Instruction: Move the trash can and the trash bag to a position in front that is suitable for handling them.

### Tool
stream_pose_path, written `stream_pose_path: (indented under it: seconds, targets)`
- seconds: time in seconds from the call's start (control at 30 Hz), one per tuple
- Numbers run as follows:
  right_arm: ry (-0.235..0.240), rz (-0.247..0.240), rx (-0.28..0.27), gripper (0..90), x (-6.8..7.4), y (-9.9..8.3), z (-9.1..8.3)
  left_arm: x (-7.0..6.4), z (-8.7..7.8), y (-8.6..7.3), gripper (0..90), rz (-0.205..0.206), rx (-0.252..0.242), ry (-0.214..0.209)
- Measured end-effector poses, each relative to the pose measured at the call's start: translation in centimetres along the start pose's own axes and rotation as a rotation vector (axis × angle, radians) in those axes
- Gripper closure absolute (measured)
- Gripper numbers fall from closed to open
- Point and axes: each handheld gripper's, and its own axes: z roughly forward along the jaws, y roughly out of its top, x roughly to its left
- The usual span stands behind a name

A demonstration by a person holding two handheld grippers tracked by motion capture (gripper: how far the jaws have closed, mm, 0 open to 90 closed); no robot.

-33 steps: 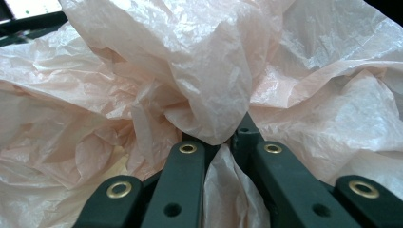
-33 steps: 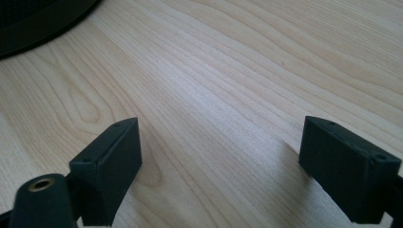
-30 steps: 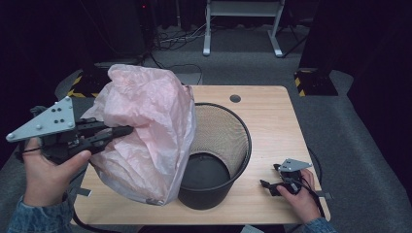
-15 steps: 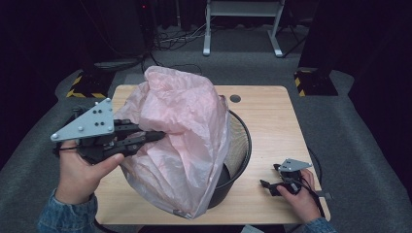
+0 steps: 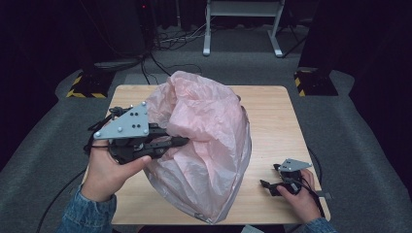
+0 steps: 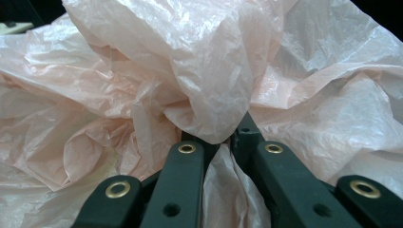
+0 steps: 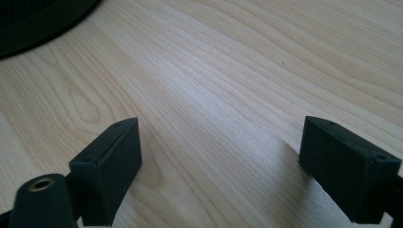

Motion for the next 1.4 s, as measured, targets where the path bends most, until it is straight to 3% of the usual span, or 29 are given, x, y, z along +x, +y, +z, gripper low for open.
stream_pose_path:
  seconds: [0.2, 0.33, 0.4, 0.47, 0.6, 0.83, 1.07, 1.17, 1.23, 1.33, 1.4]
  targets:
    - [0.000, 0.000, 0.000, 13.8, 0.0, 0.0, 0.0, 0.0, 1.3, -0.2, 76.8, -0.014, 0.010, 0.013]
    - [0.001, 0.000, 0.001, 13.8, 0.0, 0.0, 0.0, 0.1, 2.2, -0.6, 56.7, -0.056, -0.013, 0.037]
    - [0.001, -0.001, 0.001, 13.8, 0.0, 0.0, 0.0, 0.1, 2.3, -1.1, 50.7, -0.124, -0.042, 0.027]
    - [0.001, -0.001, 0.001, 13.8, 0.0, 0.0, 0.0, 0.1, 2.3, -1.7, 50.2, -0.180, -0.124, 0.013]
    - [0.002, 0.000, 0.001, 13.8, 0.0, 0.0, 0.0, 0.2, 1.7, -1.9, 52.5, -0.135, -0.167, 0.065]
    - [0.002, -0.002, 0.000, 13.8, 0.0, 0.0, 0.0, 0.2, 0.4, -1.8, 49.0, -0.123, -0.221, 0.096]
    - [0.005, -0.001, 0.002, 14.2, -0.1, 0.0, 0.0, 0.7, -0.9, -2.6, 47.3, -0.123, -0.233, 0.159]
    - [-0.002, 0.008, -0.001, 16.0, 0.0, 0.1, 0.0, 1.0, -1.6, -3.0, 47.0, -0.102, -0.241, 0.196]
    - [0.017, 0.007, 0.005, 19.4, 0.0, 0.3, -0.1, 1.1, -2.1, -3.4, 47.1, -0.104, -0.236, 0.217]
    - [0.036, 0.009, -0.021, 18.3, 0.0, 1.1, -0.6, 1.1, -2.7, -3.9, 45.9, -0.085, -0.248, 0.240]
    - [0.048, 0.013, -0.047, 18.1, 0.0, 1.7, -1.0, 1.1, -3.0, -4.3, 40.3, -0.074, -0.244, 0.277]
